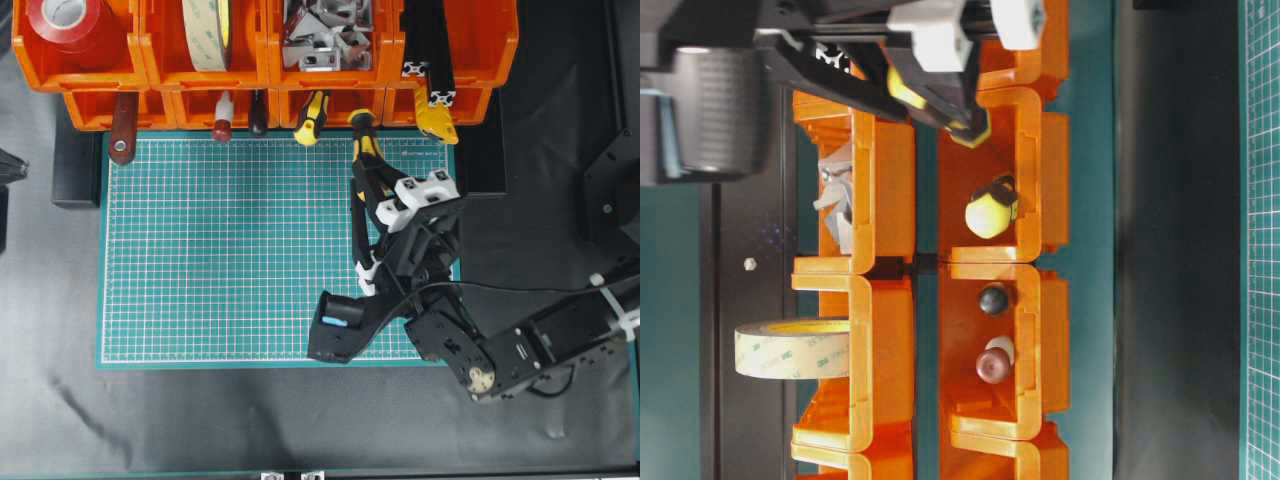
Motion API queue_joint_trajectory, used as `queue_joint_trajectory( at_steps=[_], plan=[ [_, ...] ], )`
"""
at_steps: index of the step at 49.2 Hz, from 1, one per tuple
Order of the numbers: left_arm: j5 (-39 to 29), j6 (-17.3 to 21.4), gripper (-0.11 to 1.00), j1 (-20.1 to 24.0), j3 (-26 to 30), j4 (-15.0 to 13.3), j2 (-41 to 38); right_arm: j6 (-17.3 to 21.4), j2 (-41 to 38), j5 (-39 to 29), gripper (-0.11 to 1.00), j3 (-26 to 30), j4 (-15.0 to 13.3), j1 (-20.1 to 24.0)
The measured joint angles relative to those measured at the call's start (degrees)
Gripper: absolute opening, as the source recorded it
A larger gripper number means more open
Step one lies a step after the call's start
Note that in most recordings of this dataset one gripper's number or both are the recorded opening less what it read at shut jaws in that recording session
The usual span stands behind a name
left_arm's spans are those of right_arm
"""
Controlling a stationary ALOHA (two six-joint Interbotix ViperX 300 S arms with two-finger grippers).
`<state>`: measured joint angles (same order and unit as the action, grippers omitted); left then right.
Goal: Pick screwdriver from container rack with right arm.
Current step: 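Pull the screwdriver out of the rack toward the front of the mat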
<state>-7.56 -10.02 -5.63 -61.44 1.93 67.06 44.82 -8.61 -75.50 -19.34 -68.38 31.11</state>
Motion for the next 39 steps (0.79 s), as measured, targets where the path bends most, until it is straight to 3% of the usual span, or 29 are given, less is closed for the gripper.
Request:
queue_joint_trajectory(
  at_steps=[29,35,39],
  plan=[
    [-0.1,0.0,0.00,0.0,-0.1,-0.1,0.5,-0.8,0.1,-8.2,0.37,11.6,-0.3,15.6],
    [-0.1,0.0,0.00,0.0,0.0,-0.1,0.9,-3.4,-0.3,-8.3,0.36,14.9,-1.2,19.1],
    [0.0,0.0,0.00,0.0,0.0,0.0,1.5,-7.6,-1.5,-8.1,0.36,17.8,-1.4,21.2]
  ],
)
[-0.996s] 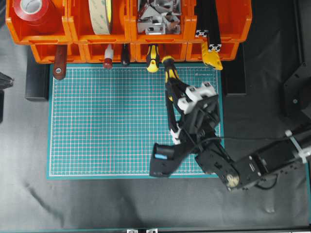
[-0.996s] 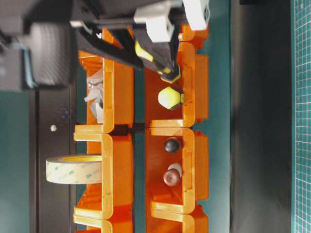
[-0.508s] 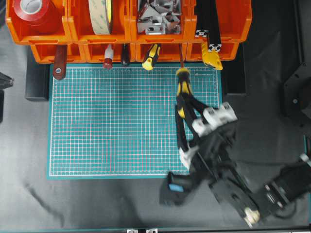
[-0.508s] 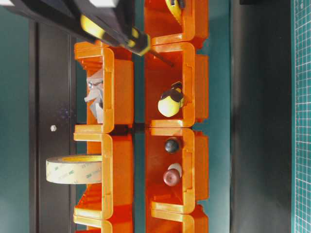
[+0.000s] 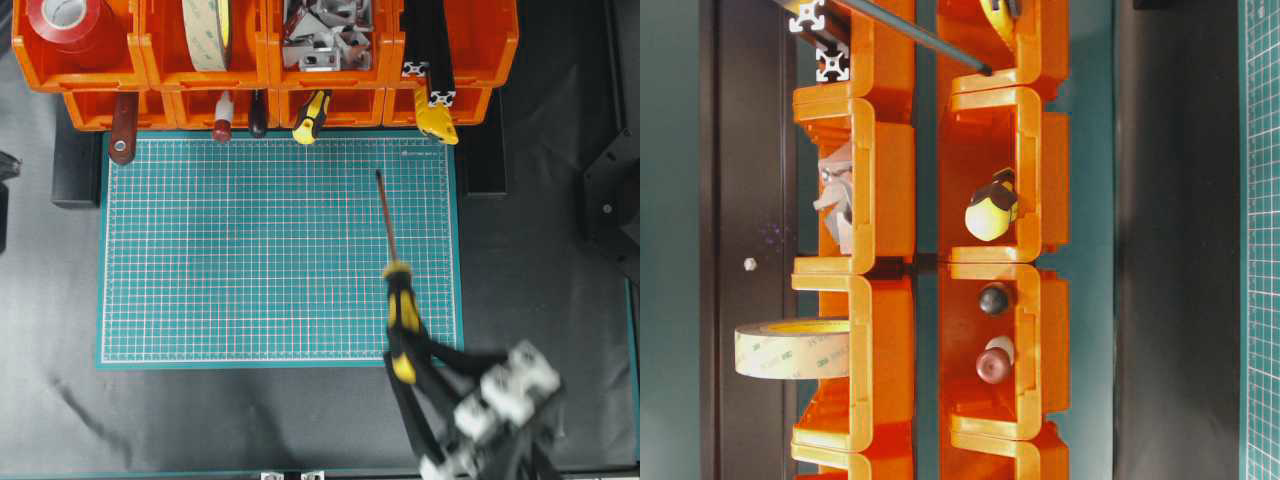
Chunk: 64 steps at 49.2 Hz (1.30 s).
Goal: Pick screwdriver from container rack with right arm.
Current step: 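Pull the screwdriver out of the rack toward the front of the mat, then swing the held screwdriver left and lower it onto the mat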
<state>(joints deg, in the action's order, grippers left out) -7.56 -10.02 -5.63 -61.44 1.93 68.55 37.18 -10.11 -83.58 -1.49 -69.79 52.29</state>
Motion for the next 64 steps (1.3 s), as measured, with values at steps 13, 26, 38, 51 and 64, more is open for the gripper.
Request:
queue_joint_trajectory(
  at_steps=[13,26,38,51,64],
  plan=[
    [-0.1,0.0,0.00,0.0,0.6,0.0,1.8,-8.6,-1.8,8.0,0.35,3.5,0.9,-0.3],
    [-0.1,-1.2,0.00,0.0,1.0,-0.1,1.8,-13.5,-1.1,21.6,0.35,-2.9,1.3,-4.1],
    [-0.1,-2.5,0.00,0.0,1.1,-0.1,1.8,-17.7,2.6,33.8,0.35,-14.2,1.3,-9.0],
    [-0.1,-2.6,0.00,0.0,1.7,-0.1,1.0,-21.6,4.0,44.4,0.35,-24.8,0.8,-16.0],
    [0.0,-2.6,0.00,0.0,1.7,0.0,0.1,-21.9,3.3,51.3,0.35,-24.7,-2.5,-23.0]
  ],
)
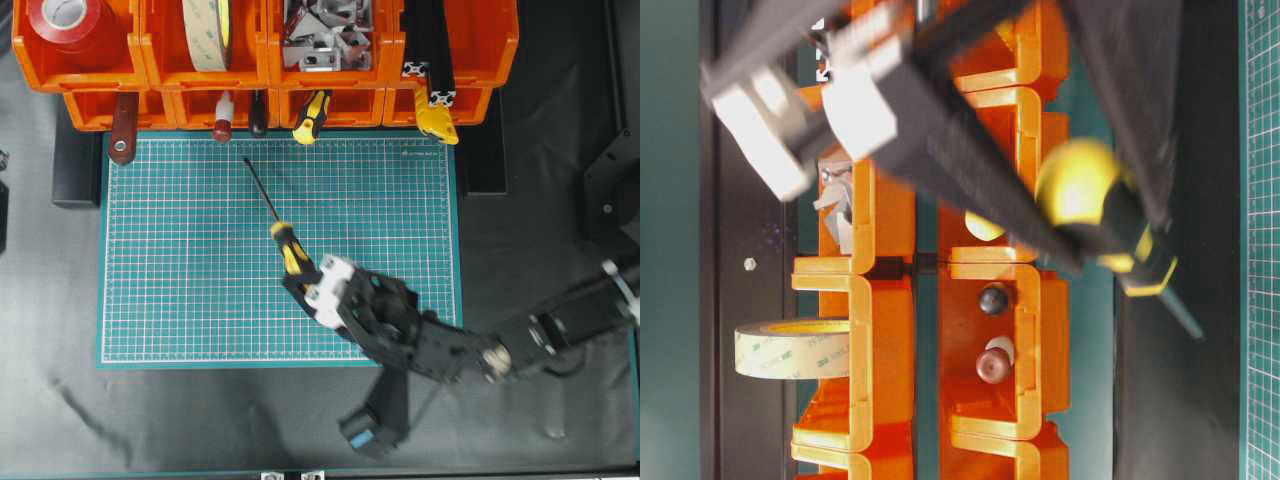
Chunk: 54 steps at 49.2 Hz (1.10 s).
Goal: Pick screwdriver from container rack with right arm.
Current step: 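Swing the held screwdriver left and lower it onto the mat, then open the right gripper to release the screwdriver and lift away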
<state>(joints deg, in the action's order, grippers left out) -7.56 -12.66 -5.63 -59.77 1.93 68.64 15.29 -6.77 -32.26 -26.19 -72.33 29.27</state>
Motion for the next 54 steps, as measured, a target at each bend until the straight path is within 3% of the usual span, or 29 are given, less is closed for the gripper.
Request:
queue_joint_trajectory(
  at_steps=[17,54],
  plan=[
    [-0.1,-0.1,0.00,0.0,0.0,0.0,0.0,0.4,-2.5,5.0,0.35,-0.6,-0.2,-1.4],
    [-0.1,-1.8,0.00,0.0,0.0,-0.1,-0.8,0.6,-3.5,8.3,0.34,-3.4,3.6,-1.6]
  ],
)
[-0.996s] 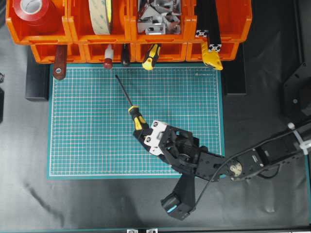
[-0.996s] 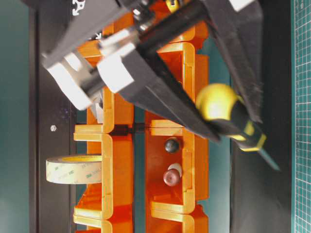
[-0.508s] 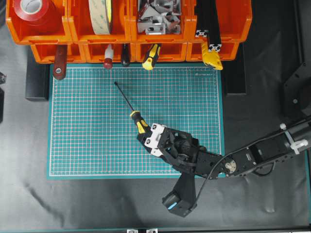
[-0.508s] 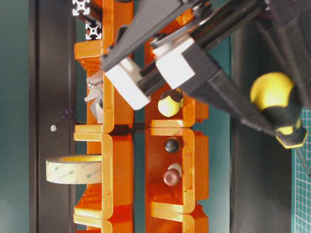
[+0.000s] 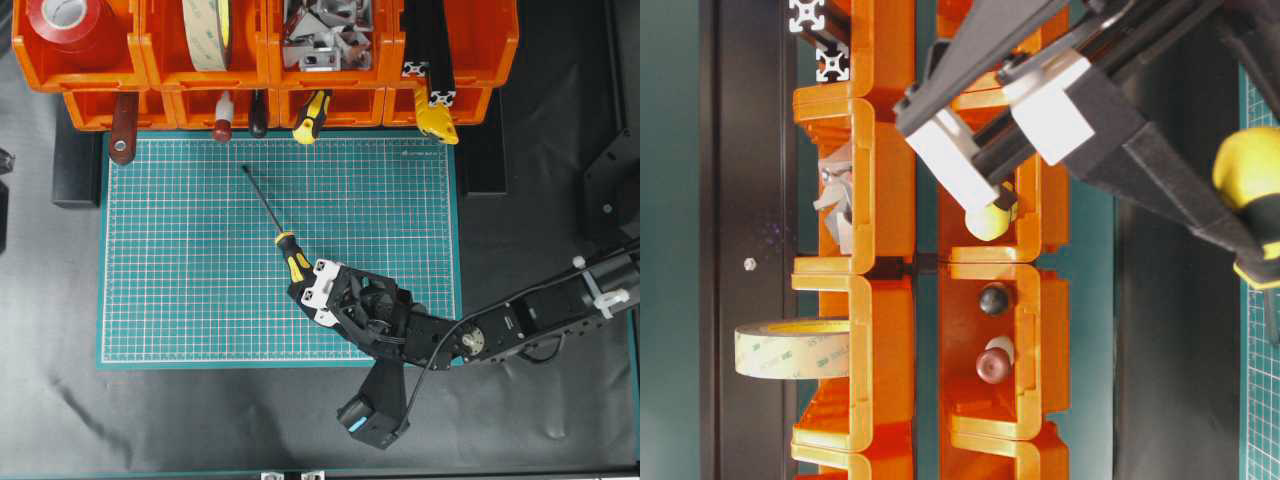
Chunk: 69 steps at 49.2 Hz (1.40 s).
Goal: Pick screwdriver from container rack with right arm.
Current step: 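Open the right gripper to release the screwdriver and lift away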
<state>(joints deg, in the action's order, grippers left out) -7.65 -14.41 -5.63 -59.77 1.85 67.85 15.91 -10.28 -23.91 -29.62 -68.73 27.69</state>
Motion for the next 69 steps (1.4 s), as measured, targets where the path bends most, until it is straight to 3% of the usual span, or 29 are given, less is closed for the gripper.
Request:
queue_joint_trajectory(
  at_steps=[8,29,45,54,69],
  plan=[
    [-0.1,0.0,0.00,0.0,0.0,0.1,0.1,0.0,-0.2,0.3,0.38,-0.1,0.7,0.4],
    [0.0,0.0,0.00,0.0,0.0,0.0,0.1,0.4,-0.3,2.2,0.73,-1.3,4.6,0.5],
    [-0.1,0.0,0.00,0.0,0.0,0.1,0.1,1.2,-0.4,0.2,0.75,-1.8,6.2,0.5],
    [-0.1,0.0,0.00,0.0,0.0,0.1,0.2,6.9,-0.2,-2.5,0.75,-1.8,6.3,0.6],
    [0.0,0.0,0.00,0.0,0.0,0.0,0.1,19.6,3.3,-7.8,0.75,-1.8,6.3,2.7]
  ],
)
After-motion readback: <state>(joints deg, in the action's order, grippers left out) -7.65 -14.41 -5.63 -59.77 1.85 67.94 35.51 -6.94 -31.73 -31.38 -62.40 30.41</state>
